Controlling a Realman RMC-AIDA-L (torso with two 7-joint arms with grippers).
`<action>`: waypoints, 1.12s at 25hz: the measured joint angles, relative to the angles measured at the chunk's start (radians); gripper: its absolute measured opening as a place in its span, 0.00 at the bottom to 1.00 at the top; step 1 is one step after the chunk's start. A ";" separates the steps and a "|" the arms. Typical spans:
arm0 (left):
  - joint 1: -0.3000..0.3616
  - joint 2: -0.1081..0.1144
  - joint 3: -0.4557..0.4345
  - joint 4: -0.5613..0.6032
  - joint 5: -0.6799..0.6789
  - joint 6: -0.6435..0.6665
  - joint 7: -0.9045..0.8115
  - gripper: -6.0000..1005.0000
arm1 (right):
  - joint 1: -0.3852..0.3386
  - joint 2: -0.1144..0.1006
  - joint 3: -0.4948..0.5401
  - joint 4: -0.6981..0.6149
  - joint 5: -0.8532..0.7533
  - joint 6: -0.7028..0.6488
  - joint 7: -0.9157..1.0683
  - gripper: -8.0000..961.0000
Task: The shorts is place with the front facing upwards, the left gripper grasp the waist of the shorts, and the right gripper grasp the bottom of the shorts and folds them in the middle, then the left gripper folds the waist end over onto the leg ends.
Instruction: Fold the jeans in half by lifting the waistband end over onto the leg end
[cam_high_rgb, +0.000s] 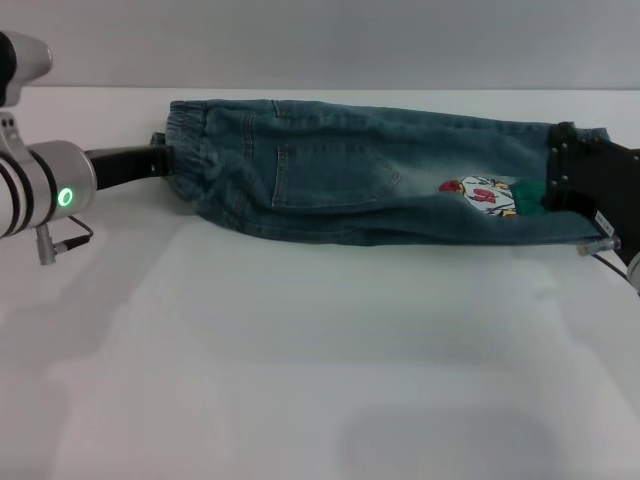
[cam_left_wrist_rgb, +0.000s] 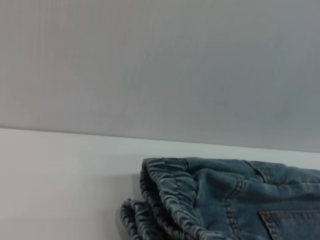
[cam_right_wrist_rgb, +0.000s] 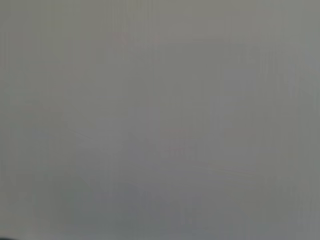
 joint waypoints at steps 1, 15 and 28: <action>0.012 -0.001 0.000 -0.022 0.000 0.000 -0.001 0.01 | 0.000 0.000 0.000 0.000 0.000 0.000 0.000 0.01; 0.105 -0.003 0.018 -0.261 -0.010 -0.024 -0.007 0.01 | 0.091 0.003 0.016 -0.057 0.000 0.081 0.001 0.01; 0.146 -0.002 0.022 -0.466 -0.041 -0.064 -0.007 0.01 | 0.279 0.008 0.050 -0.224 0.008 0.144 0.110 0.01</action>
